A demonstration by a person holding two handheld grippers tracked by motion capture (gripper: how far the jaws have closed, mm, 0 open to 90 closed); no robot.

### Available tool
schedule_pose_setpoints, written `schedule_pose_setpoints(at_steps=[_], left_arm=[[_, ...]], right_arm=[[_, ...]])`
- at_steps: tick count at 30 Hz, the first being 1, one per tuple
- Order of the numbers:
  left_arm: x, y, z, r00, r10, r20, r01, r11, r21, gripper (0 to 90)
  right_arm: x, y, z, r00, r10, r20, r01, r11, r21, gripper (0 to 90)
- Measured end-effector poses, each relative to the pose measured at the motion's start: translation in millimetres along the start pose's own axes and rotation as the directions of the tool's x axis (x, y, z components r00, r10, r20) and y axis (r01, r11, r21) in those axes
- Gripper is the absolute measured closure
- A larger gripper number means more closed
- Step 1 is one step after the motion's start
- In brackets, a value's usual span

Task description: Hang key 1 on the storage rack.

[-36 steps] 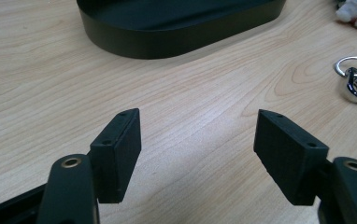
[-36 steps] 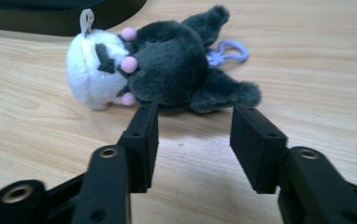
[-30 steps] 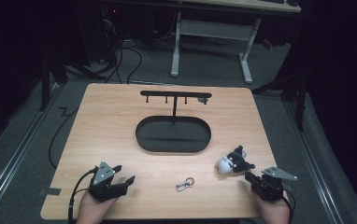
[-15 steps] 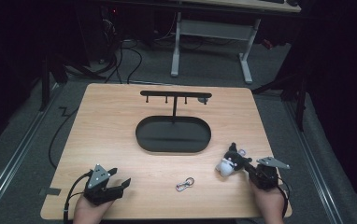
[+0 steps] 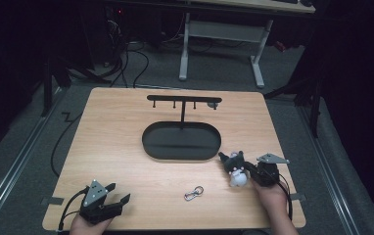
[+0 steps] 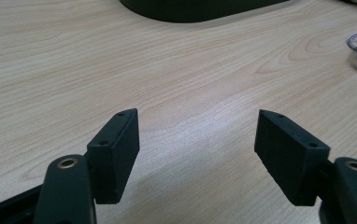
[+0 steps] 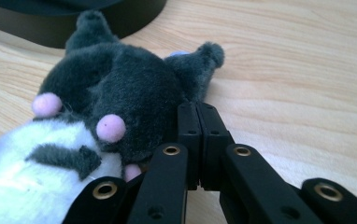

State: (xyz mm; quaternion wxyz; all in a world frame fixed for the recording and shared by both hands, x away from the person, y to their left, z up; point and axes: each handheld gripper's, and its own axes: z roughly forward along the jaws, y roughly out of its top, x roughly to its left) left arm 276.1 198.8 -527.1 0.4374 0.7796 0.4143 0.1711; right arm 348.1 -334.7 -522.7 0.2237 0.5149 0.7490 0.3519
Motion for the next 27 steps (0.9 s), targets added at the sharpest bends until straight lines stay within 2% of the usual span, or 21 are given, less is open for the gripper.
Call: schedule_pose_setpoints(at_steps=[8, 13, 18, 21, 23, 24, 25, 26, 27], left_arm=[[0.2, 4.9, 2.1, 1.0, 0.004, 0.009, -0.004, 0.9999, -0.015, 31.5], [3.0, 12.7, 8.2, 1.0, 0.003, -0.007, -0.003, 0.9996, -0.028, 29.9], [1.7, 22.0, 13.2, 0.9999, 0.013, 0.008, -0.012, 0.999, -0.044, 26.4], [-4.0, 32.9, 15.6, 0.9988, 0.043, 0.024, -0.041, 0.9969, -0.067, 26.3], [-4.7, 34.7, 16.1, 0.9984, 0.05, 0.027, -0.048, 0.9965, -0.068, 26.3], [-5.1, 37.7, 17.6, 0.9972, 0.068, 0.032, -0.066, 0.996, -0.06, 26.0], [-3.5, 41.6, 19.4, 0.9948, 0.091, 0.046, -0.09, 0.9955, -0.03, 25.9], [-3.5, 41.6, 19.4, 0.9948, 0.091, 0.046, -0.09, 0.9955, -0.03, 25.9], [-2.8, 41.5, 19.9, 0.9931, 0.109, 0.045, -0.108, 0.9941, -0.011, 25.9]], right_arm=[[3.7, -2.0, -7.9, 0.9999, -0.005, 0.015, 0.005, 1.0, -0.007, 88.9], [4.8, -13.2, -20.7, 0.9998, 0.012, 0.017, -0.012, 1.0, -0.022, 86.3], [8.3, -20.9, -28.5, 0.9997, 0.019, 0.017, -0.018, 1.0, -0.026, 83.2], [9.0, -26.5, -36.0, 0.9995, 0.024, 0.018, -0.024, 0.999, -0.026, 81.4], [9.2, -27.4, -38.3, 0.9992, 0.036, 0.02, -0.035, 0.999, -0.024, 81.4], [8.9, -29.6, -42.9, 0.999, 0.041, 0.018, -0.04, 0.999, -0.024, 80.8], [8.7, -30.6, -44.5, 0.9991, 0.038, 0.021, -0.038, 0.999, -0.023, 80.8], [8.7, -30.6, -44.5, 0.9991, 0.038, 0.021, -0.038, 0.999, -0.023, 80.8], [9.6, -31.9, -46.3, 0.9986, 0.045, 0.026, -0.045, 0.999, -0.019, 80.9]])
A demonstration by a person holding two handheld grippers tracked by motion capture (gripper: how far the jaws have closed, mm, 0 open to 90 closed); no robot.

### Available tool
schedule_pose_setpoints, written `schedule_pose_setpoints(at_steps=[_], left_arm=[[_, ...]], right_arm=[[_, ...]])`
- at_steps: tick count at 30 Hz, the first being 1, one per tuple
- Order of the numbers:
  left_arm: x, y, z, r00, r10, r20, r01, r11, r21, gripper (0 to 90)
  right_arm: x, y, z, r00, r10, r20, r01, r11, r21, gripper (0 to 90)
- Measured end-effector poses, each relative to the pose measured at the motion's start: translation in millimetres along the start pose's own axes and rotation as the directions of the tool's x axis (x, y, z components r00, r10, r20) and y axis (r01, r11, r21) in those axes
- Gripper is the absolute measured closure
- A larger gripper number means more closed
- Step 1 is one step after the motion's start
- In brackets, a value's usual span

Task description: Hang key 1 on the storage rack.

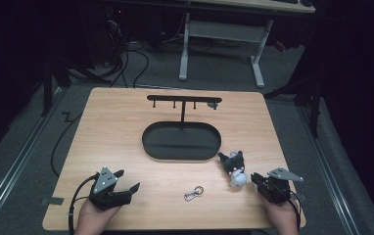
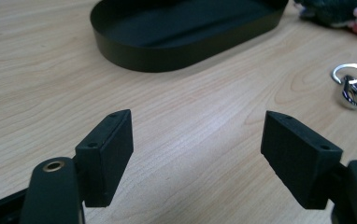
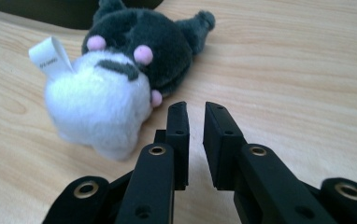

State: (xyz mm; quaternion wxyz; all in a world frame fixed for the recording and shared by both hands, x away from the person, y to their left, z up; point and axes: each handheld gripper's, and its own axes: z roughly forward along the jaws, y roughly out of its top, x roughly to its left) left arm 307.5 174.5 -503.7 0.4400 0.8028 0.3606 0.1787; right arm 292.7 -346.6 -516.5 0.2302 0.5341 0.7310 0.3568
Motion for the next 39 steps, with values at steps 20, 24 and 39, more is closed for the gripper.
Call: schedule_pose_setpoints(at_steps=[20, 24, 39], left_arm=[[0.7, -17.9, -5.8, 0.9994, 0.036, -0.005, -0.036, 0.9992, -0.016, 26.3], [-1.2, -18.0, -8.0, 0.999, 0.044, 0.012, -0.044, 0.9988, -0.024, 26.3], [0.0, -17.3, -11.5, 0.9993, 0.032, 0.017, -0.031, 0.9987, -0.04, 26.8]], right_arm=[[14.3, -3.0, -4.3, 0.9965, -0.015, 0.082, 0.004, 0.992, 0.123, 57.0], [15.6, 7.1, -7.9, 0.9957, -0.015, 0.091, -0.002, 0.983, 0.185, 53.4], [8.9, 29.1, -10.5, 0.9986, 0.006, 0.052, -0.022, 0.951, 0.308, 47.2]])
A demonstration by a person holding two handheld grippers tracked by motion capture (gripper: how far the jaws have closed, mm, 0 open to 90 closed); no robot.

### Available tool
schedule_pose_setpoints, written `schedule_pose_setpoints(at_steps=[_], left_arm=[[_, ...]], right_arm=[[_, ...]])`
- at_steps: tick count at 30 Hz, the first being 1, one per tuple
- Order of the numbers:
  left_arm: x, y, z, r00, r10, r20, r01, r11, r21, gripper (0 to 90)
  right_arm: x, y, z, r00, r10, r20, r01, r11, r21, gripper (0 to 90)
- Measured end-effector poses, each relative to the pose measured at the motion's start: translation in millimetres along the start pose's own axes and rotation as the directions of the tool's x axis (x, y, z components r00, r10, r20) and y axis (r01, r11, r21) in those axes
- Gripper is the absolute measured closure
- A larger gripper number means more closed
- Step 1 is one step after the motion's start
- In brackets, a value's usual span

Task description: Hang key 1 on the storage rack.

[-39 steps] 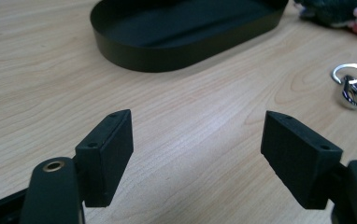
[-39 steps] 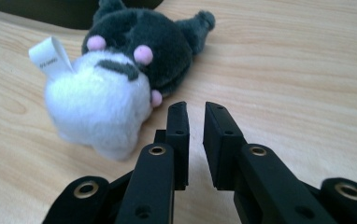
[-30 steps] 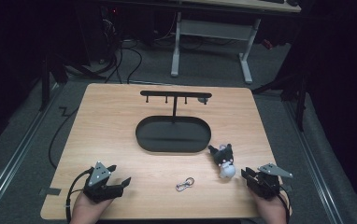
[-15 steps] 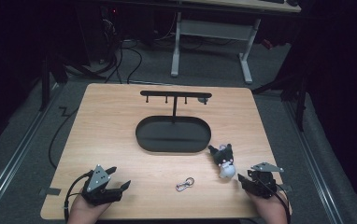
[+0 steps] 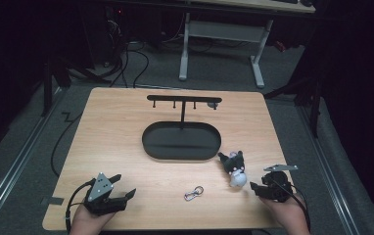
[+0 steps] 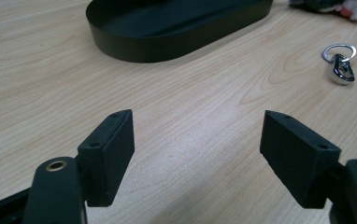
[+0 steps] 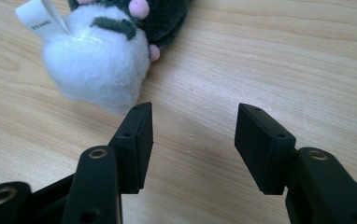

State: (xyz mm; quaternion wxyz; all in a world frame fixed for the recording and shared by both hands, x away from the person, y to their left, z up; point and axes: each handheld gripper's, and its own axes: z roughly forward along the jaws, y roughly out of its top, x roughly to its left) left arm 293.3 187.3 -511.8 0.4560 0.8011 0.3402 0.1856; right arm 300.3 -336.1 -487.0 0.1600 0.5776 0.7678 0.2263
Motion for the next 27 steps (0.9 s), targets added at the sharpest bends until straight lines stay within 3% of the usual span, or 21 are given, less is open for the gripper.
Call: schedule_pose_setpoints(at_steps=[6, 9, 12, 15, 22, 27], left_arm=[[0.0, -1.5, 1.1, 1.0, -0.003, 0.004, 0.003, 0.9999, 0.011, 26.5], [-0.1, -1.9, 0.5, 1.0, 0.002, 0.003, -0.002, 1.0, 0.01, 26.5], [0.6, -2.6, 0.4, 1.0, -0.003, 0.006, 0.003, 0.9999, 0.011, 26.5], [1.1, -3.2, 0.5, 0.9999, -0.005, 0.009, 0.005, 0.9999, 0.014, 26.5], [0.8, -3.3, 0.5, 0.9999, -0.001, 0.012, 0.001, 0.9999, 0.013, 26.5], [1.1, -3.6, 0.0, 0.9999, 0.0, 0.013, -0.001, 0.9999, 0.013, 26.5]], right_arm=[[1.0, 9.8, 0.3, 0.9996, -0.028, -0.009, 0.028, 0.998, 0.064, 46.2], [2.0, 15.3, 1.2, 0.9991, -0.032, -0.026, 0.035, 0.992, 0.122, 44.8], [3.4, 16.9, 1.7, 0.999, -0.034, -0.029, 0.038, 0.989, 0.145, 44.0], [7.4, 20.7, 1.9, 0.9975, -0.062, -0.033, 0.067, 0.979, 0.195, 41.8], [13.9, 25.1, 1.6, 0.9958, -0.077, -0.049, 0.086, 0.967, 0.24, 37.2], [19.5, 27.4, 0.4, 0.9947, -0.086, -0.056, 0.099, 0.953, 0.286, 34.7]])
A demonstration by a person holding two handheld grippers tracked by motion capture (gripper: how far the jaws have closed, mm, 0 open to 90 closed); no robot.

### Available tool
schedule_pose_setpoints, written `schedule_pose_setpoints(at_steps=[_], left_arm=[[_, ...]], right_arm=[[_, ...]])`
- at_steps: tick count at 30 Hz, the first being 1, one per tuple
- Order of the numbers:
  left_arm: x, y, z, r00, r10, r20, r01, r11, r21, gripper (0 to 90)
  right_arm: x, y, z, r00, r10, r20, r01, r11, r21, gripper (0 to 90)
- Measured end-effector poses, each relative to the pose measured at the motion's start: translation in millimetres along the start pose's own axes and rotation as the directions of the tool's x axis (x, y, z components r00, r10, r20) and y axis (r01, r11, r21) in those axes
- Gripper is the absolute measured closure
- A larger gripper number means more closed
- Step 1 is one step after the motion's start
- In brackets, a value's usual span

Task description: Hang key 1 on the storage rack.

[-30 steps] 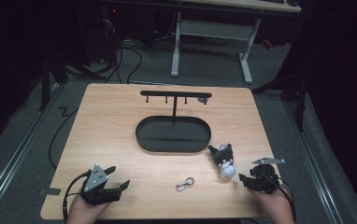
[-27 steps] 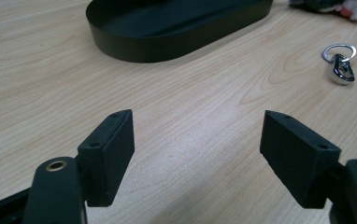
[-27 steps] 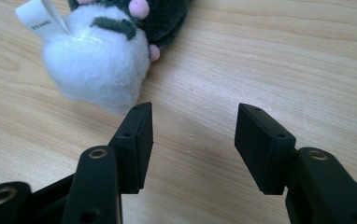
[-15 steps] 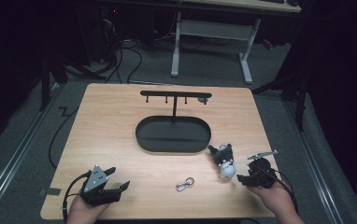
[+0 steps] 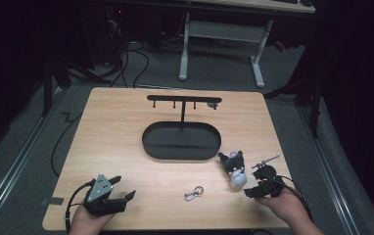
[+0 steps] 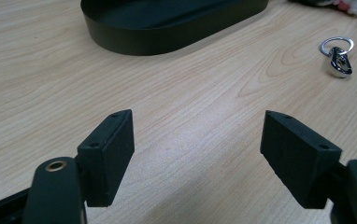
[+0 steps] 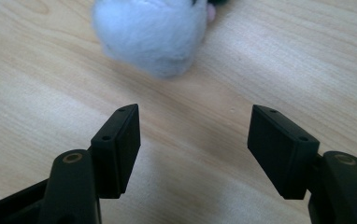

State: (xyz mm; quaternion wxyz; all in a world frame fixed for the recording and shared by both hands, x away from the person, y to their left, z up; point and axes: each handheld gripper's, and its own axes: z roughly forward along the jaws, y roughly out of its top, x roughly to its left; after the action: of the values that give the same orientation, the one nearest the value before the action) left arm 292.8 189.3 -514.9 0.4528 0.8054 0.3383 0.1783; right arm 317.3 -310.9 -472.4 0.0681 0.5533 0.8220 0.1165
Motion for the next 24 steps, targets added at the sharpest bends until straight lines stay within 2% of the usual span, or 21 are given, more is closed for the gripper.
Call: schedule_pose_setpoints(at_steps=[4, 6, 9, 17, 24], left_arm=[[0.1, 0.2, -0.9, 1.0, 0.002, 0.003, -0.002, 1.0, 0.001, 26.5], [-0.2, 0.2, -1.2, 1.0, 0.004, 0.002, -0.004, 1.0, -0.002, 26.5], [-0.1, 0.2, -1.8, 1.0, 0.002, 0.003, -0.002, 1.0, -0.004, 26.6], [-0.6, -0.1, -1.9, 1.0, 0.005, 0.006, -0.005, 1.0, -0.003, 26.6], [0.1, -0.4, -3.4, 1.0, 0.005, 0.007, -0.005, 1.0, -0.003, 26.6]], right_arm=[[4.0, 4.6, -1.7, 0.9998, -0.011, -0.018, 0.011, 0.999, 0.048, 32.7], [5.1, 7.1, -0.9, 0.9992, 0.004, -0.04, -0.002, 0.998, 0.067, 32.1], [5.9, 10.9, -0.4, 0.9989, 0.008, -0.046, -0.004, 0.995, 0.102, 31.7], [13.3, 25.4, 0.1, 0.9987, -0.004, -0.051, 0.009, 0.995, 0.101, 27.1], [18.3, 43.8, 5.0, 0.9987, 0.018, -0.049, -0.013, 0.996, 0.084, 23.7]])
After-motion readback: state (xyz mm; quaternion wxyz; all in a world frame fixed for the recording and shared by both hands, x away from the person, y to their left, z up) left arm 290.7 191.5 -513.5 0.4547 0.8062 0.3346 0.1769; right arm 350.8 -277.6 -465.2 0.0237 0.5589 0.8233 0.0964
